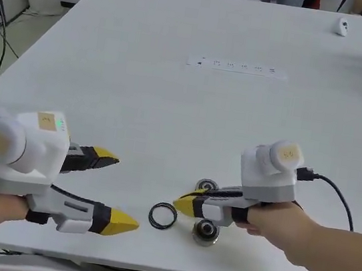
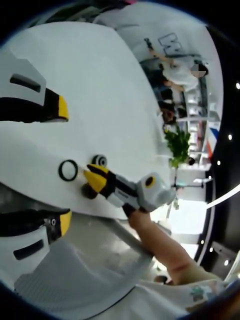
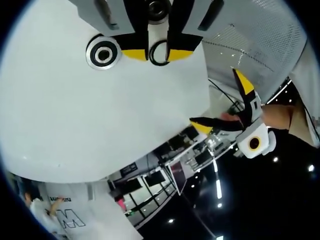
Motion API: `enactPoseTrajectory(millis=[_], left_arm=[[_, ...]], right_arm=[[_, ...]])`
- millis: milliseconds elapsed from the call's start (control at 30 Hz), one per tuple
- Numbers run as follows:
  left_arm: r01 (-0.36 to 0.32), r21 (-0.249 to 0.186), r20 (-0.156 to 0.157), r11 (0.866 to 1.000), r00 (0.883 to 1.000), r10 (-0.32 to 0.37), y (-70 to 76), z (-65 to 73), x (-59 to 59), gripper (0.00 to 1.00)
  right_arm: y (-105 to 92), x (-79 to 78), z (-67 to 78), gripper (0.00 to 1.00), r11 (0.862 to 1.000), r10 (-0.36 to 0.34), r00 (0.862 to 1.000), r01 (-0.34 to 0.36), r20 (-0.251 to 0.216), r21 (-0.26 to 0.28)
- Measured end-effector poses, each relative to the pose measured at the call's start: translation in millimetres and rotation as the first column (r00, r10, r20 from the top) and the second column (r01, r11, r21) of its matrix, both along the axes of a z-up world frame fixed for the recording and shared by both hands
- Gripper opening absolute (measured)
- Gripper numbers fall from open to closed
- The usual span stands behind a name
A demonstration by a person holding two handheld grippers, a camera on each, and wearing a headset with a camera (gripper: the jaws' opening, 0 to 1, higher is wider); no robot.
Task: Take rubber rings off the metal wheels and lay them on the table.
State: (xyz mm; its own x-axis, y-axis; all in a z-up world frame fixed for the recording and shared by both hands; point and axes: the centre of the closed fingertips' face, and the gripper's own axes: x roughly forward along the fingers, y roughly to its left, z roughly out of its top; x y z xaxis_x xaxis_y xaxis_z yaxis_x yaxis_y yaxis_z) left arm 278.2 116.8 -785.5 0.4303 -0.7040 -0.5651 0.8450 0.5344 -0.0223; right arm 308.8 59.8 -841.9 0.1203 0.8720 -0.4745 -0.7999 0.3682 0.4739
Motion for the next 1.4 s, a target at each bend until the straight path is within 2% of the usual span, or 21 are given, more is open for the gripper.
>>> enactPoseTrajectory(millis=[333,567,833,1133,1400], left_arm=[[0.013,0.000,0.004,1.000,1.000,-0.013,-5.9,1.9,2.8,0.71],[0.017,-0.002,0.010,1.000,1.000,-0.017,-9.3,4.7,7.7,0.70],[0.021,-0.006,0.019,1.000,1.000,-0.021,-13.7,7.8,14.4,0.70],[0.033,-0.015,0.028,0.999,0.999,-0.032,-26.4,9.7,23.2,0.69],[0.053,-0.018,0.035,0.998,0.998,-0.053,-39.4,10.1,29.9,0.68]], right_arm=[[-5.3,8.5,12.2,0.15,0.999,-0.028,0.999,0.027,0.027,0.023],[-9.0,13.8,24.3,0.17,0.998,-0.048,0.998,0.045,0.046,0.050],[-19.4,23.3,31.2,0.18,0.995,-0.082,0.994,0.078,0.072,0.063],[-34.8,35.3,38.0,0.21,0.989,-0.134,0.987,0.127,0.089,0.077],[-45.4,36.7,39.7,0.22,0.986,-0.154,0.982,0.147,0.107,0.073]])
